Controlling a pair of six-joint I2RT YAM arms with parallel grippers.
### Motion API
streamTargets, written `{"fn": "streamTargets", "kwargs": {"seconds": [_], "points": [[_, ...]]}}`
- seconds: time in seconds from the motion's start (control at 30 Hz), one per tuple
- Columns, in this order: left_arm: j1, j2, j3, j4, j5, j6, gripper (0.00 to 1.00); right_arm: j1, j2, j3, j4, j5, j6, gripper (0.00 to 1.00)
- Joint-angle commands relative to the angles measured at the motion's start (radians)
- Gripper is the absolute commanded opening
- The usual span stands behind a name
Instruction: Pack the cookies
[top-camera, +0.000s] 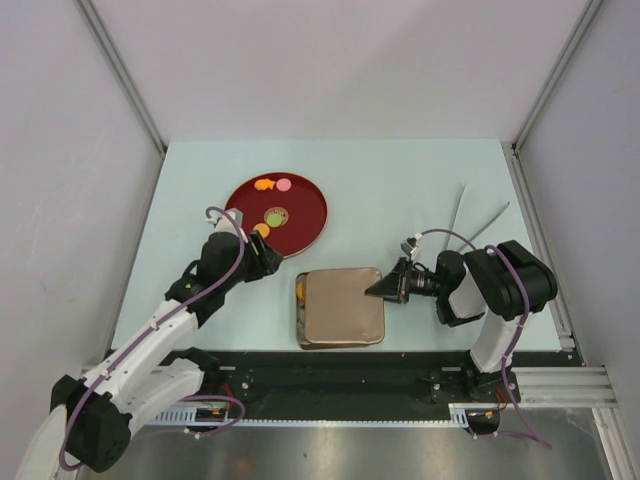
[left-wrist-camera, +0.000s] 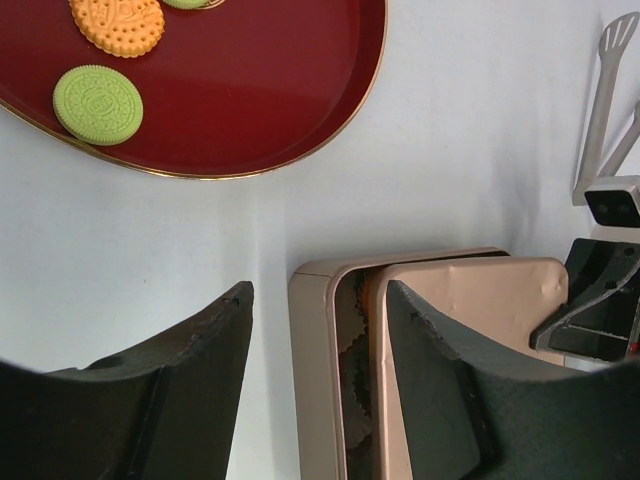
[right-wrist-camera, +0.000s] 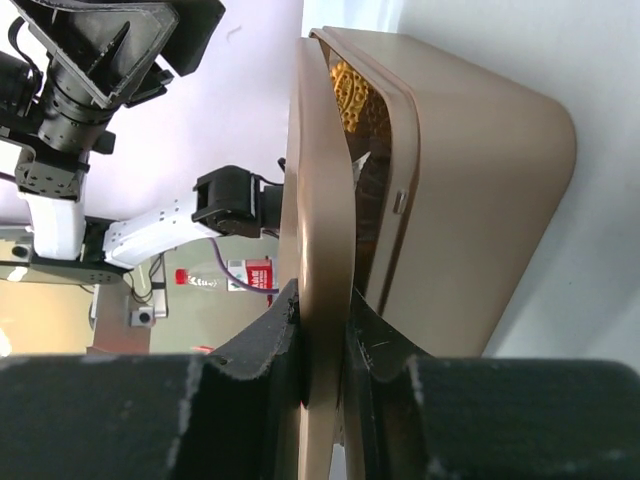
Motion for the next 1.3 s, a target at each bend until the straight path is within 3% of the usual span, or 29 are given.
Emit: {"fn": "streamTargets", "kwargs": {"seconds": [0.0,0.5,0.9,1.1,1.27], "points": [[-0.015,0.011,-0.006,0.040,0.018,-0.026,0.61,-0.005,0.005,0.012,0.195,0.041,-0.120,0.00],[-0.047,0.034,-0.023,0.038,0.017,-0.037,0.60,-0.004,0.124,0.084,0.203,0.043,-0.072,0.00],[-0.081,0.068,-0.057,0.084,0.028,-0.067,0.56,0.013,0.091,0.104,0.002,-0.006,-0.112,0.00],[-0.102,0.074,-0.069,0.098,0.028,-0.078,0.55,0.013,0.188,0.111,0.214,-0.055,0.064,0.00],[-0.122,0.093,-0.083,0.122,0.028,-0.093,0.51,0.010,0.207,0.113,0.253,-0.077,0.138,0.00]]}}
